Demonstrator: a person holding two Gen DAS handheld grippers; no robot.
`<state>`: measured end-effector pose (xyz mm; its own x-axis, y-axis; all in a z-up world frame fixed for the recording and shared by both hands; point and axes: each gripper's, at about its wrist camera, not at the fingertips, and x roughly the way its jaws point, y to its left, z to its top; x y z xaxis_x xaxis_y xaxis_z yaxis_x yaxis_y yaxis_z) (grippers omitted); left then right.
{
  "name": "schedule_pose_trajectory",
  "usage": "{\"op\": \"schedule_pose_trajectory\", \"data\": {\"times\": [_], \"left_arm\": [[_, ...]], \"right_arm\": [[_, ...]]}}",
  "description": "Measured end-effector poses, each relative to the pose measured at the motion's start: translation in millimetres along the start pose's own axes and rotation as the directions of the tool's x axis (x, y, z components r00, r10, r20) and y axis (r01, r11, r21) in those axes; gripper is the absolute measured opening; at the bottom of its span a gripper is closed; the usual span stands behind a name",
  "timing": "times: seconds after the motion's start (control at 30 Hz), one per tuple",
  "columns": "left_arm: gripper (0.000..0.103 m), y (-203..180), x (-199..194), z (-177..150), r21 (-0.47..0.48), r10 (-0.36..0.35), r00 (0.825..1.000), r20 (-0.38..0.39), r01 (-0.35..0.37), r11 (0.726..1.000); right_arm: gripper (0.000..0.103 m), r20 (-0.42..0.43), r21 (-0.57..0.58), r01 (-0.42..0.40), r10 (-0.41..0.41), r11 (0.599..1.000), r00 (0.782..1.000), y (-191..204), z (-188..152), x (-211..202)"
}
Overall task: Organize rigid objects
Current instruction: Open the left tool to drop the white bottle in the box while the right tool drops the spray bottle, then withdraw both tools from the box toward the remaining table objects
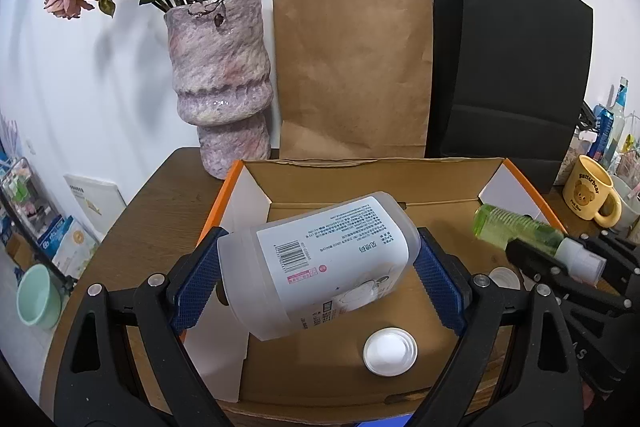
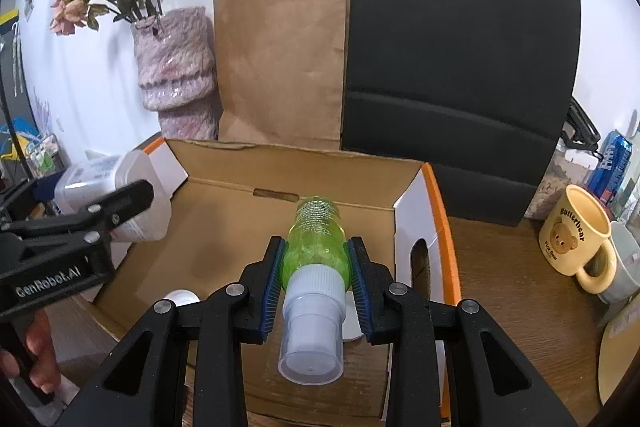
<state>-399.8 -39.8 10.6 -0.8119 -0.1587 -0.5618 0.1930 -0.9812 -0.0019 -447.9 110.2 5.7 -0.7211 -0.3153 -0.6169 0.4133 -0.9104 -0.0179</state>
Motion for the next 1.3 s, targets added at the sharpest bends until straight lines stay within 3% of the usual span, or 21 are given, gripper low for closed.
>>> {"op": "schedule_pose_trajectory", "data": {"times": [0.1, 0.13, 0.17, 0.2, 0.23, 0.8, 1.3], "left_arm": [[0.103, 1.3, -1.6, 0.2, -0.005, 0.006, 1.0, 0.012, -0.006, 1.0], [0.103, 1.7, -2.9, 0.5, -0.006, 0.005, 1.0, 0.017, -0.005, 1.0], [0.103, 2.2, -3.6, 1.0, -0.008, 0.002, 1.0, 0.019, -0.002, 1.0], [0.103, 2.9, -4.2, 1.5, -0.011, 0.0, 1.0, 0.019, 0.0, 1.0], [0.103, 3.3, -4.3, 1.7, -0.015, 0.004, 1.0, 0.019, -0.004, 1.0], [0.103, 2.3, -10.8, 0.1, -0.015, -0.004, 1.0, 0.024, 0.004, 1.0], [0.103, 9.5, -45.7, -6.7, -0.05, -0.041, 0.997, 0.071, 0.045, 0.998]], "right_arm": [[0.036, -0.02, 0.003, 0.008, -0.008, 1.0, 1.0, -1.3, -2.3, 4.0], [0.048, -0.018, 0.004, 0.019, -0.019, 1.0, 1.0, -2.1, -2.3, 3.7], [0.084, -0.013, 0.003, 0.033, -0.033, 0.999, 0.999, -2.5, -2.2, 2.5], [0.098, -0.003, 0.003, 0.041, -0.041, 0.999, 0.999, -2.9, -2.4, 0.6], [0.103, 0.006, 0.002, 0.04, -0.04, 0.999, 0.999, -3.2, -2.2, -1.2], [0.103, 0.012, -0.022, 0.033, -0.033, 0.999, 0.999, 4.9, -2.8, -8.8], [0.103, 0.053, -0.026, 0.024, -0.022, 0.999, 0.998, 6.0, -14.3, -44.1]]}}
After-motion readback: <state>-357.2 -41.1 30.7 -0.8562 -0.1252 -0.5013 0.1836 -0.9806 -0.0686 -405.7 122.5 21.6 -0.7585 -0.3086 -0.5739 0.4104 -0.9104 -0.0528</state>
